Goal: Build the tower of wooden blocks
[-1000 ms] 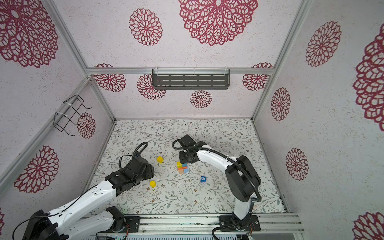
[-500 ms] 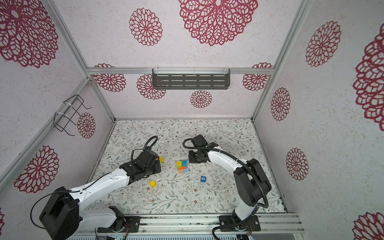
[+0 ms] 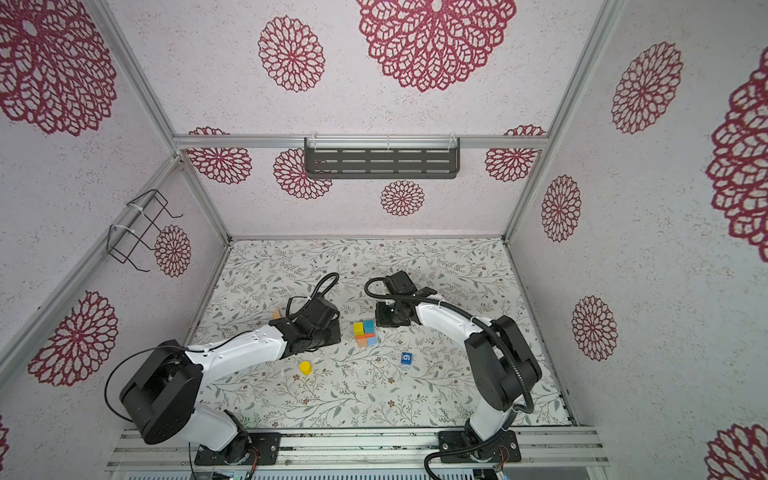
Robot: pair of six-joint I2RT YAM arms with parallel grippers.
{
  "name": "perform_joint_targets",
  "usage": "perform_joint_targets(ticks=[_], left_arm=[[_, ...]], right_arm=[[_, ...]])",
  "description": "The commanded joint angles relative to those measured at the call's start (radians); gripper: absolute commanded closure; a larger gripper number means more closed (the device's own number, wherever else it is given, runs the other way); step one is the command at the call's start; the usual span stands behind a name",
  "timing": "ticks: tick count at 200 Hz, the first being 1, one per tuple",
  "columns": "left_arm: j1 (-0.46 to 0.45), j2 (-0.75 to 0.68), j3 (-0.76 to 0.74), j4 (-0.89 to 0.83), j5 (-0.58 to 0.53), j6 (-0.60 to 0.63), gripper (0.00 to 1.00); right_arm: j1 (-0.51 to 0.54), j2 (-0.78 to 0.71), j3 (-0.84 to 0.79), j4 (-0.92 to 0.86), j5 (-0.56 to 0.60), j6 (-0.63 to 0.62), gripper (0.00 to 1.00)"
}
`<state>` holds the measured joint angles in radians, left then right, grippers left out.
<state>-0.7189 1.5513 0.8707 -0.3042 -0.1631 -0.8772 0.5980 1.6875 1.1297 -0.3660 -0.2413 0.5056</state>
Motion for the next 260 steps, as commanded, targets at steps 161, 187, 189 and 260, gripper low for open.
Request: perform_joint_targets(ticks=[161, 187, 189, 260], left_arm=[[-0.047, 0.136, 0.100, 0.089, 0.041, -0.043, 1.00], [-0.056, 0.148, 0.113, 0.088, 0.040, -0.046, 1.00], [-0.057, 0.148, 0.114, 0.088, 0.040, -0.046, 1.00], [-0.069, 0.168, 0.140, 0.088, 0.046, -0.049, 1.00]], right_arm=[[-0.013, 0.072, -0.007, 0.106, -0.103, 0.013, 0.89], [-0.014, 0.074, -0.010, 0.104, -0.102, 0.011, 0.89], [-0.014, 0.074, -0.010, 0.104, -0.102, 0.011, 0.89], [-0.014, 0.045, -0.030, 0.093, -0.086, 0.010, 0.89]])
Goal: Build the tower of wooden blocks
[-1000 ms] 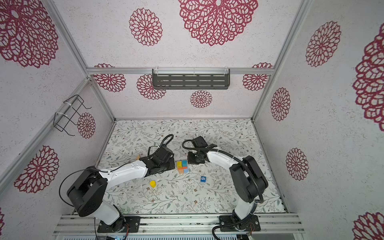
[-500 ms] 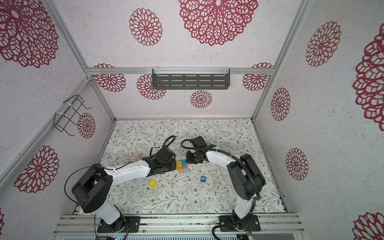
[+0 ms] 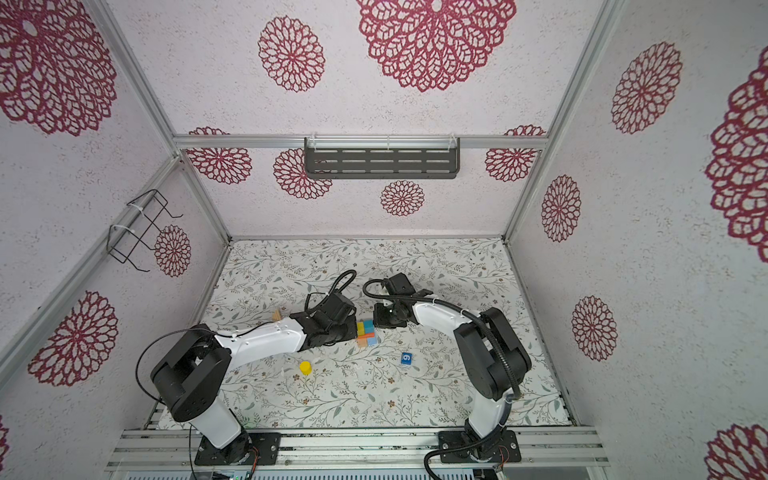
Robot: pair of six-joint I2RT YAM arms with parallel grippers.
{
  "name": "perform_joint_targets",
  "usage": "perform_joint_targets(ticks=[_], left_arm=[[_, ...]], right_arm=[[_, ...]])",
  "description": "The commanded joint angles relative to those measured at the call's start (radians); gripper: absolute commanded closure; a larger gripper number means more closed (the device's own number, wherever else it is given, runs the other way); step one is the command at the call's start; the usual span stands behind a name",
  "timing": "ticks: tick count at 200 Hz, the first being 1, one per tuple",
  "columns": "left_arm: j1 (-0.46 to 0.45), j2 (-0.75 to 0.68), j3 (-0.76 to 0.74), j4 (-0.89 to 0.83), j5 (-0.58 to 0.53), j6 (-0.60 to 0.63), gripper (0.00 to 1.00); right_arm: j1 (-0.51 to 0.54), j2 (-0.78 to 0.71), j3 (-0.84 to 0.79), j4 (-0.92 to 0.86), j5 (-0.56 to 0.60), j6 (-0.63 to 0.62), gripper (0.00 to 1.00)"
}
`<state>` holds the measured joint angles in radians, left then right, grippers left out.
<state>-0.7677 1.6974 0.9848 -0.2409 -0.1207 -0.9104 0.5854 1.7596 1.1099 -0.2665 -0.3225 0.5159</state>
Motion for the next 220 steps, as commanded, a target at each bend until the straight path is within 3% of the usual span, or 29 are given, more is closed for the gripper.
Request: perform_joint_targets(ticks=[1, 220], left_arm=[[-0.021, 0.022, 0.026, 0.024, 0.003, -0.016, 1.00], [-0.024, -0.028, -0.001, -0.019, -0.036, -0.017, 1.00]], right_arm=[[-0.001, -0.027, -0.010, -0.006, -0.004, -0.001, 0.89], [0.013, -0.035, -0.036, 0.031, -0.040, 0.008, 0.88]])
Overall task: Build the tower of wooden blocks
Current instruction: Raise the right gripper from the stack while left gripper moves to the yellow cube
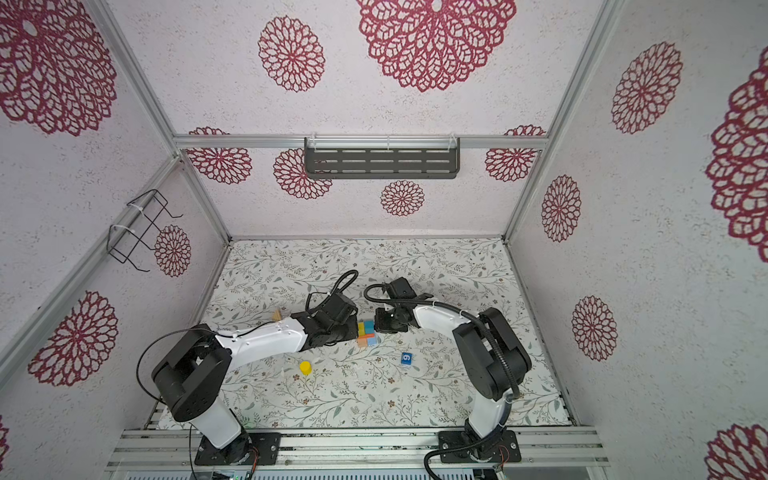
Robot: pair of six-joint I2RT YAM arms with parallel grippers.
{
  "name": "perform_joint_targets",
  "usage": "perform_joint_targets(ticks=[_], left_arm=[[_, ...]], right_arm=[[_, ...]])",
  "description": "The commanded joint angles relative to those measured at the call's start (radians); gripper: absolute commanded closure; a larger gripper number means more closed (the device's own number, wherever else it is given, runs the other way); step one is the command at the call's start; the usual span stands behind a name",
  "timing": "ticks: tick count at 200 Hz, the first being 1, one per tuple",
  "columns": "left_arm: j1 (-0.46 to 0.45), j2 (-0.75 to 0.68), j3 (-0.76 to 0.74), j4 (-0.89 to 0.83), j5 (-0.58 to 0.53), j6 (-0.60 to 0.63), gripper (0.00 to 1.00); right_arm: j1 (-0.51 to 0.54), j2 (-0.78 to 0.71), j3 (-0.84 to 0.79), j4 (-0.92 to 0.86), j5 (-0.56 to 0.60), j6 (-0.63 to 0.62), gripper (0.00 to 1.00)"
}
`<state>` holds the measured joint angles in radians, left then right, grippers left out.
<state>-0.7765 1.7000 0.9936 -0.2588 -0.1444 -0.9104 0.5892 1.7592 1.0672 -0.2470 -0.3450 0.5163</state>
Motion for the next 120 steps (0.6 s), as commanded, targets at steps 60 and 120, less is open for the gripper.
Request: perform_joint_targets(ticks=[60, 120], left_arm=[[-0.015, -0.044, -0.015, -0.016, -0.026, -0.015, 1.00], [-0.014, -0.117, -0.002, -0.100, -0.112, 0.008, 0.87]], right_arm=[[0.008, -0.042, 0.013, -0.024, 0.029, 0.003, 0.87], [-0.005, -0.094, 0.035, -0.091, 0.096, -0.013, 0.79]])
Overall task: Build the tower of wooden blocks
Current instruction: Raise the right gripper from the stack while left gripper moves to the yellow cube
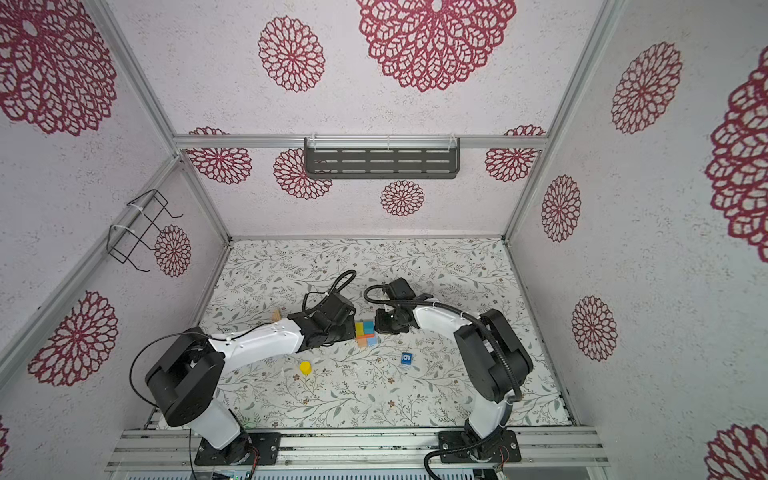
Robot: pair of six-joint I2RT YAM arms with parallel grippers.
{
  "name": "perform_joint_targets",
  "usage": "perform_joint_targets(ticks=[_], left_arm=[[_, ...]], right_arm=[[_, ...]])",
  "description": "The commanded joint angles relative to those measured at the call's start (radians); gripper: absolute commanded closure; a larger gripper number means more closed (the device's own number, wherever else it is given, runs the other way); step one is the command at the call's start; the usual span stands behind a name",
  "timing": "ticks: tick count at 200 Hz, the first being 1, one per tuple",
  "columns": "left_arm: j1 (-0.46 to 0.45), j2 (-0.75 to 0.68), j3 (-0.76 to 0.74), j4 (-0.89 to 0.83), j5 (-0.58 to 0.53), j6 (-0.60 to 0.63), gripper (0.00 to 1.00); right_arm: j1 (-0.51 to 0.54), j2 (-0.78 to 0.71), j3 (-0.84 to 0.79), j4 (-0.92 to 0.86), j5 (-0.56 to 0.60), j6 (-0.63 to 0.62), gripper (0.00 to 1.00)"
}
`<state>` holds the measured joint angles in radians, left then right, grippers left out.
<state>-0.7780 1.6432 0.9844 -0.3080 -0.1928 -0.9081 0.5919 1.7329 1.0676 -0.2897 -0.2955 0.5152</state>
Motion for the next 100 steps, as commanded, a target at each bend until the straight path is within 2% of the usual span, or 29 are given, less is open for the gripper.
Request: perform_joint_targets(ticks=[1, 54, 82, 100], left_arm=[[-0.012, -0.062, 0.007, -0.053, -0.065, 0.007, 0.86], [0.003, -0.138, 0.032, -0.188, -0.103, 0.069, 0.47], [0.051, -0.210, -0.010, -0.210, -0.070, 0.108, 0.13], [0.099, -0.237, -0.014, -0.243, -0.035, 0.151, 0.03]], right_arm=[[-0.009, -0.069, 0.035, -0.049, 0.048, -0.012, 0.79], [-0.023, -0.186, -0.039, -0.060, 0.098, -0.045, 0.73], [-0.038, -0.309, -0.141, -0.016, 0.131, -0.080, 0.70], [-0.048, -0.391, -0.193, 0.006, 0.151, -0.102, 0.59]])
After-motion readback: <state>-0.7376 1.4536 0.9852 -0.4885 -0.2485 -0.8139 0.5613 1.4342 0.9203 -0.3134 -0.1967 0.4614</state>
